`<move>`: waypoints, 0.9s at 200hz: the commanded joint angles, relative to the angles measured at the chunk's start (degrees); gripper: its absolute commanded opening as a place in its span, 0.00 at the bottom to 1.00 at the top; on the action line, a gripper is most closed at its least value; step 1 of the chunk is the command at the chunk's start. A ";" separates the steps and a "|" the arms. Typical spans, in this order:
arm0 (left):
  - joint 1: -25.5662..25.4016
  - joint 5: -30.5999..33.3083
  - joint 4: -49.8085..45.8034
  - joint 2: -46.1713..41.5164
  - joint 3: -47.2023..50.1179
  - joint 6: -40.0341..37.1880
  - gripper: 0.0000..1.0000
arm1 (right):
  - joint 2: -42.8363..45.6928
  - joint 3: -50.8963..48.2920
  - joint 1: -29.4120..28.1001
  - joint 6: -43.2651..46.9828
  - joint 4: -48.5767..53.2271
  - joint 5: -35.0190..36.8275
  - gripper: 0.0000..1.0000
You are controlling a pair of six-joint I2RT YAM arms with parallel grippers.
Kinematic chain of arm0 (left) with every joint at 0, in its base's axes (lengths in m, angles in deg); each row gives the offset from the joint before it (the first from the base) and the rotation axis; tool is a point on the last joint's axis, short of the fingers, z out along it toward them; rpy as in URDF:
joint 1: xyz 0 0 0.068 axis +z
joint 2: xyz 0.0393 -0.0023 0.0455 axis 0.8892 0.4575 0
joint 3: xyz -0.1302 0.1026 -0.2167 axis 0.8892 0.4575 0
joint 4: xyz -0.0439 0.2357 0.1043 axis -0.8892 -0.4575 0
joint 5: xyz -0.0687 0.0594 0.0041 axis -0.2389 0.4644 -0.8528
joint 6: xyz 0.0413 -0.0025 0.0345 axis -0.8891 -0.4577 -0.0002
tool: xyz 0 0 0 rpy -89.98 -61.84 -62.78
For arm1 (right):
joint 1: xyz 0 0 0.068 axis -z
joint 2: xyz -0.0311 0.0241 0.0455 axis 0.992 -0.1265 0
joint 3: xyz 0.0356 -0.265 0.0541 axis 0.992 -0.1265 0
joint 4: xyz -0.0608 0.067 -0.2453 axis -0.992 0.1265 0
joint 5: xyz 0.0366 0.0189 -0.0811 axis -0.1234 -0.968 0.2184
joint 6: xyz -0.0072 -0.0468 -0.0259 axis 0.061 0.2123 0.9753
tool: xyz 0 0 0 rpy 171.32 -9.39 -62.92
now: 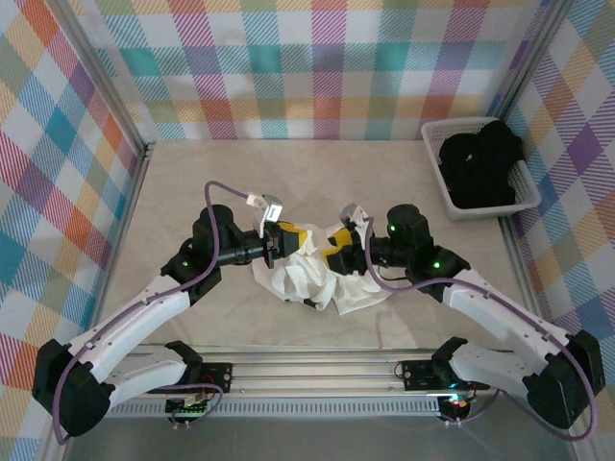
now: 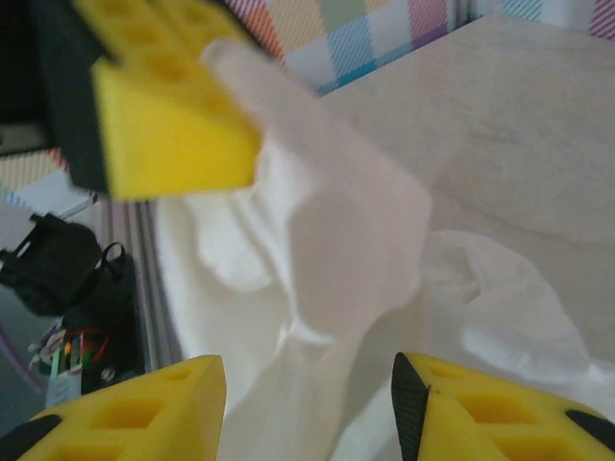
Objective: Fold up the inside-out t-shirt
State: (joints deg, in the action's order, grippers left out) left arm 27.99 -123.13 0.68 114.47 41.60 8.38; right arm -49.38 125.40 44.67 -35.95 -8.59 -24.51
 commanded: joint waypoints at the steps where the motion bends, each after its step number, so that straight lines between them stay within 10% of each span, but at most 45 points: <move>1: -0.28 0.53 -0.51 -0.52 -1.79 -1.90 0.10 | -1.38 3.79 -0.07 -3.39 -2.39 1.36 0.49; 180: -0.45 5.15 -3.00 -0.97 -1.21 -1.93 0.10 | -5.39 11.58 1.20 -5.28 9.22 6.89 0.00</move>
State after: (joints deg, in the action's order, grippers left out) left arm 27.95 -121.47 -0.96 114.19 41.60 7.29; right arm -57.47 134.95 44.78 -40.94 -1.21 -19.33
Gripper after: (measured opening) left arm 0.099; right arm 0.041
